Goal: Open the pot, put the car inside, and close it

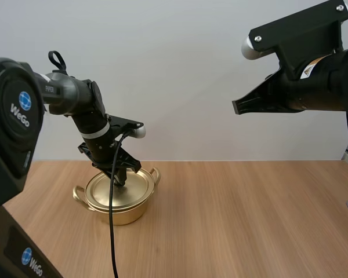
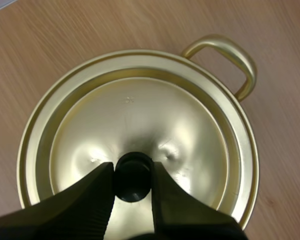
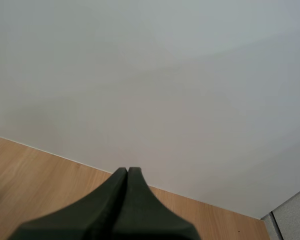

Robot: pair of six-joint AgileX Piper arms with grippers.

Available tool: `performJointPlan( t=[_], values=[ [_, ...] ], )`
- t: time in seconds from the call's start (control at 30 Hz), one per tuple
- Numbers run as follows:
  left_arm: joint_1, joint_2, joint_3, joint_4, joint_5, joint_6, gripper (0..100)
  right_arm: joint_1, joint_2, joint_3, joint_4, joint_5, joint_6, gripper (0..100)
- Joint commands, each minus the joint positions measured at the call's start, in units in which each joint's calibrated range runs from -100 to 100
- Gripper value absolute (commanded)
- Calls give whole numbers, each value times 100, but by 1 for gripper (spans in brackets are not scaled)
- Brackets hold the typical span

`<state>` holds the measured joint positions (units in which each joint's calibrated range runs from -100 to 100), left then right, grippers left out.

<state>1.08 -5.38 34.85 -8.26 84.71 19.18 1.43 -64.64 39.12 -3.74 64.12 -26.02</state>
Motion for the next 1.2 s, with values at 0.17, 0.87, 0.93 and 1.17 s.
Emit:
performJointPlan(
  t=[0.17, 0.87, 0.93, 1.17],
  values=[
    [1, 30, 494, 82, -784, 39, 0, -2, -3, 8, -4, 0, -4, 0],
    [1, -1015, 86, -167, -2619, -81, 100, -2, -3, 170, 374, 51, -4, 0],
    [1, -1452, 86, -462, -3373, -81, 100, -2, -3, 390, 466, -102, -4, 0],
    [1, -3131, 324, -2051, -3876, -117, 100, -2, -3, 1796, 600, -2512, -4, 0]
  ],
)
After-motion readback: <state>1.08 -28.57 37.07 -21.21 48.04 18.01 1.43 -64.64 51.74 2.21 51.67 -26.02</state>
